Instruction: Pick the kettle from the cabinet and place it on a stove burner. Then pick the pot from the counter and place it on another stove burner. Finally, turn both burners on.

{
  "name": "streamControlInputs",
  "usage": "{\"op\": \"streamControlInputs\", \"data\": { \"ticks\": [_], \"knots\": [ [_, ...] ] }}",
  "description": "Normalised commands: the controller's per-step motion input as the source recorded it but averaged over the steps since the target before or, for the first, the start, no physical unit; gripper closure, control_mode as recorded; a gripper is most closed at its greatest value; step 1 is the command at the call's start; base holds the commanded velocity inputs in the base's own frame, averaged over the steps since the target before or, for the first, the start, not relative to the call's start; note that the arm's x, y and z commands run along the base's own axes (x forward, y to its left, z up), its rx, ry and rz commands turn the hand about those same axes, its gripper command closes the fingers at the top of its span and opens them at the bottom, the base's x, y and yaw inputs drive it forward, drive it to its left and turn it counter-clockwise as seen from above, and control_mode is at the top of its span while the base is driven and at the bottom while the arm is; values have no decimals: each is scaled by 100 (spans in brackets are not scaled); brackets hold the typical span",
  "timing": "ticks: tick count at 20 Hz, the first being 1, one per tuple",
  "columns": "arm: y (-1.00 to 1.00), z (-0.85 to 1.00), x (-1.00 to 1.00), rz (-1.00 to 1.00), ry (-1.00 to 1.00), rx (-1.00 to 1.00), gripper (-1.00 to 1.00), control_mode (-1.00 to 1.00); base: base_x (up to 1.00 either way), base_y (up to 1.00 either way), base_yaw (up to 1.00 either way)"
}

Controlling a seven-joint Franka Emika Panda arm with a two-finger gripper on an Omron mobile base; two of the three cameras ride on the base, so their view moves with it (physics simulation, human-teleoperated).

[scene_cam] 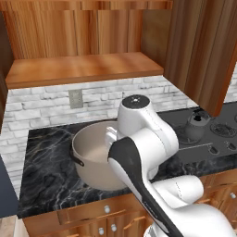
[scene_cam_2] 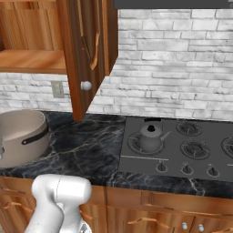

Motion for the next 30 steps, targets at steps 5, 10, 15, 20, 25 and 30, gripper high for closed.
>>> {"op": "streamControlInputs", "data": {
  "ticks": [5, 10, 15, 20, 25, 30],
  "knots": [
    [0, 39, -27, -2, 0, -4, 100, -100, 0, 0, 0],
    [0, 16, -21, -2, 0, -1, 100, -100, 0, 0, 0],
    [0, 0, 0, 0, 0, 0, 100, -100, 0, 0, 0],
    [3, 0, -14, 0, -3, -3, 100, 100, -26, 0, -2],
    [0, 0, 0, 0, 0, 0, 100, 100, -67, -1, -7],
    [0, 0, 0, 0, 0, 0, 100, 100, -51, -16, -8]
  ]
}}
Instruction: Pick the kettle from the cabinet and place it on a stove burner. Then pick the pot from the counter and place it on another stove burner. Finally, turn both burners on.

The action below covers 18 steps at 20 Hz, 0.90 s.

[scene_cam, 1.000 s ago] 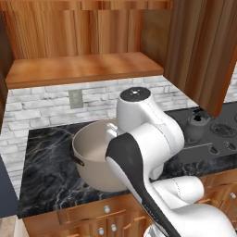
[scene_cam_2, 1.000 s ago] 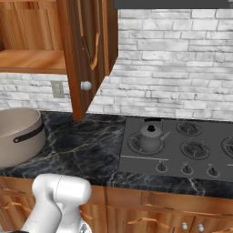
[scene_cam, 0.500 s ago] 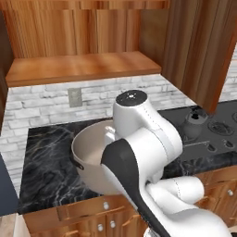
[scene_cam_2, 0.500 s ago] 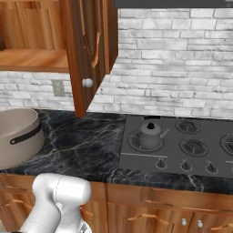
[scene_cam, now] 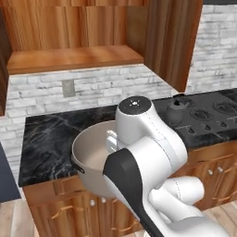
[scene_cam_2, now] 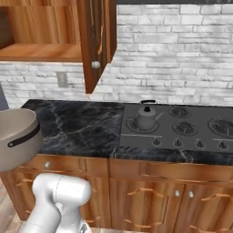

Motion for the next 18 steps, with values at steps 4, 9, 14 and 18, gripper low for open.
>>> {"op": "streamControlInputs", "data": {
  "ticks": [4, 9, 14, 18],
  "knots": [
    [0, 0, 0, 0, 0, 0, 100, 100, -47, -34, -6],
    [0, 0, 0, 0, 0, 0, 100, 100, -41, -44, -3],
    [0, 0, 0, 0, 0, 0, 100, 100, -29, -53, -1],
    [0, 0, 0, 0, 0, 0, 100, 100, -20, -58, 0]
  ]
}}
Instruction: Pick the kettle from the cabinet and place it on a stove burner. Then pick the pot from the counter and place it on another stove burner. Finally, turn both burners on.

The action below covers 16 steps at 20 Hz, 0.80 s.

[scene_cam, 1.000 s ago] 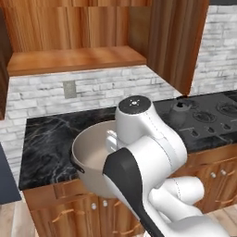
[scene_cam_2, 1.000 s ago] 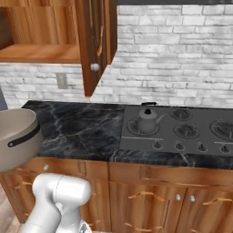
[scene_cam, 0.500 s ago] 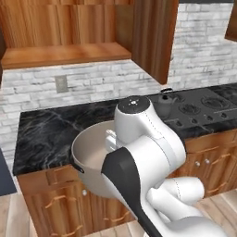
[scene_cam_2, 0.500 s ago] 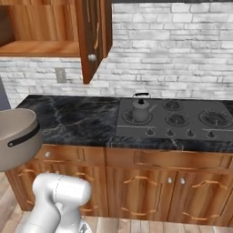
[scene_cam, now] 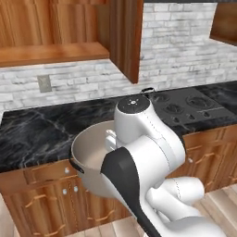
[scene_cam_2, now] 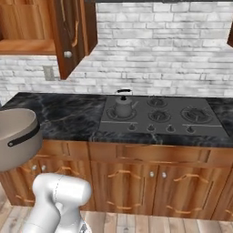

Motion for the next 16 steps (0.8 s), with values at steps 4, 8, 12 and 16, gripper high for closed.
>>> {"op": "streamControlInputs", "data": {
  "ticks": [4, 8, 12, 16],
  "knots": [
    [0, 0, 0, 0, 0, 0, 100, 100, -18, -62, 0],
    [0, 0, 0, 0, 0, 0, 100, 100, -13, -64, 0],
    [0, 0, 0, 0, 0, 0, 100, 100, -13, -65, 0],
    [0, 0, 0, 0, 0, 0, 100, 100, -14, -64, 0]
  ]
}}
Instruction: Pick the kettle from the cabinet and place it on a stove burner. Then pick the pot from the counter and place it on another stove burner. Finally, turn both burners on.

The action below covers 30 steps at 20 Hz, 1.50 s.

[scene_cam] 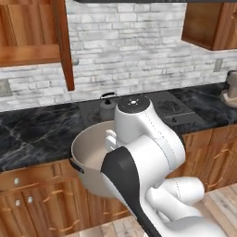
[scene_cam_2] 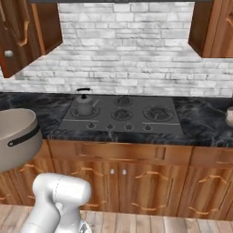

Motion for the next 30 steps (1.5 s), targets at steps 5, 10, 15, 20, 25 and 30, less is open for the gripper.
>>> {"op": "streamControlInputs", "data": {
  "ticks": [5, 10, 15, 20, 25, 30],
  "knots": [
    [0, 0, 0, 0, 0, 0, 100, 100, -6, -65, 0],
    [0, 0, 0, 0, 0, 0, 100, 100, 0, -67, 0],
    [0, 0, 0, 0, 0, 0, 100, 100, 12, -61, 1],
    [0, 0, 0, 0, 0, 0, 100, 100, 51, -41, 10],
    [0, 0, 0, 0, 0, 0, 100, 100, 72, -31, 16],
    [0, 0, 0, 0, 0, 0, 100, 100, 64, -5, 12]
  ]
}}
